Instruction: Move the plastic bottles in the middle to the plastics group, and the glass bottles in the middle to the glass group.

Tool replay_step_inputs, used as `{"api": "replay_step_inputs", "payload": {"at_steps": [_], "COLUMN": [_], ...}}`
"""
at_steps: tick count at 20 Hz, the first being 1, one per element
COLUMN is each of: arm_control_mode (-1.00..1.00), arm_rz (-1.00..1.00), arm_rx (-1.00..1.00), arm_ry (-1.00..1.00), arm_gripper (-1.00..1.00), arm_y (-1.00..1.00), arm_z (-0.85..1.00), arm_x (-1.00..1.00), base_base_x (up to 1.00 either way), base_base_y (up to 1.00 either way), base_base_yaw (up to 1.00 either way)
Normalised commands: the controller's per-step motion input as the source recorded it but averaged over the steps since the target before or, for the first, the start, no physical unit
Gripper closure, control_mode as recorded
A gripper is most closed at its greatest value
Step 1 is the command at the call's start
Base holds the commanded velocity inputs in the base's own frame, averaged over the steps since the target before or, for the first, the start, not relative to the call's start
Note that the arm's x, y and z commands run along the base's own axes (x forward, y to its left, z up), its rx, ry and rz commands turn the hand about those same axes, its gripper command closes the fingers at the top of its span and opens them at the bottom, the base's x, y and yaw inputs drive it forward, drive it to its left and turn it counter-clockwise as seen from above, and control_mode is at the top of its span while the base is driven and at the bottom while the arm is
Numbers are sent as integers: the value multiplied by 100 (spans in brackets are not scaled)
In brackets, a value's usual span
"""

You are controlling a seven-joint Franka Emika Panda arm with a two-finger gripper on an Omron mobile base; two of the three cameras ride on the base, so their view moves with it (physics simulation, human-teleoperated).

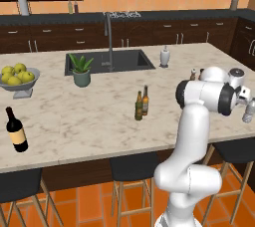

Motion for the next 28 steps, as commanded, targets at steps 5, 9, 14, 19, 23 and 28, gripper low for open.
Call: {"api": "replay_step_inputs", "payload": {"at_steps": [5, 9, 14, 19, 23, 28], "arm_control_mode": [-100, -100, -100, -100, -100, -100], "arm_rz": [-3, -2, -1, -3, -1, 0], "arm_rx": [0, 0, 0, -1, 0, -2], "arm_ry": [0, 0, 0, 0, 0, -1], "arm_gripper": [100, 100, -100, -100, -100, -100], "arm_y": [0, 0, 0, 0, 0, 0], "arm_z": [-34, -32, 2, 6, 1, 11], "arm_x": [14, 2, 0, -5, -9, -14], "base_base_x": [0, 0, 0, 0, 0, 0], "base_base_y": [0, 0, 0, 0, 0, 0], "base_base_yaw": [0, 0, 0, 0, 0, 0]}}
